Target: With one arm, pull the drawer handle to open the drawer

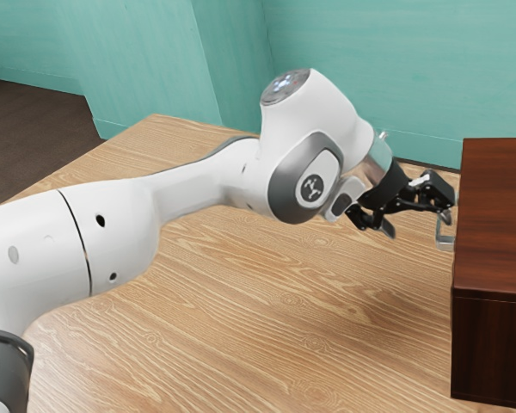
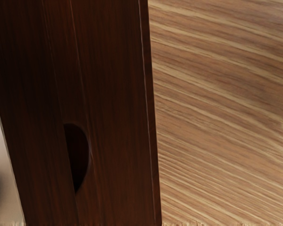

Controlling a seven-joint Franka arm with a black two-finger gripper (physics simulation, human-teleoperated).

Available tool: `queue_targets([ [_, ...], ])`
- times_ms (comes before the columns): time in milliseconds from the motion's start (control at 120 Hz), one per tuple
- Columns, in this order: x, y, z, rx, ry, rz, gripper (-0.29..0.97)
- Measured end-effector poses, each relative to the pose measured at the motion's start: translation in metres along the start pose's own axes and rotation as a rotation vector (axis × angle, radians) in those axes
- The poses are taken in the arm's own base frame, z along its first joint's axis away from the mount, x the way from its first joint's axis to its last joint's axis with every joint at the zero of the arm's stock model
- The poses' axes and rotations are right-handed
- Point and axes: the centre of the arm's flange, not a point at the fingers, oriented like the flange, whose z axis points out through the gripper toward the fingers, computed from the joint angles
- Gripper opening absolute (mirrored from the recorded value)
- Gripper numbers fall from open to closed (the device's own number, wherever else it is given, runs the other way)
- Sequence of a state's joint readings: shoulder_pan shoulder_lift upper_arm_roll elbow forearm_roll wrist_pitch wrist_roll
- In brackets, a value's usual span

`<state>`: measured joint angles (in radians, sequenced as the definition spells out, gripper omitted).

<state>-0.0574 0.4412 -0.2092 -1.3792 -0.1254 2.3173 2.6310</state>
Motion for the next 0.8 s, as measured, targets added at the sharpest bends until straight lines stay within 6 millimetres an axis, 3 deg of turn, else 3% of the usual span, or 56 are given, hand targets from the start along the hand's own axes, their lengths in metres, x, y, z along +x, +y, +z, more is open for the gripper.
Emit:
queue_targets([
  [600, -0.001, 0.066, -0.037, -0.028, 0.013, -0.052, 0.67],
  [800, 0.007, 0.085, -0.05, -0.055, 0.013, -0.068, 0.64],
])
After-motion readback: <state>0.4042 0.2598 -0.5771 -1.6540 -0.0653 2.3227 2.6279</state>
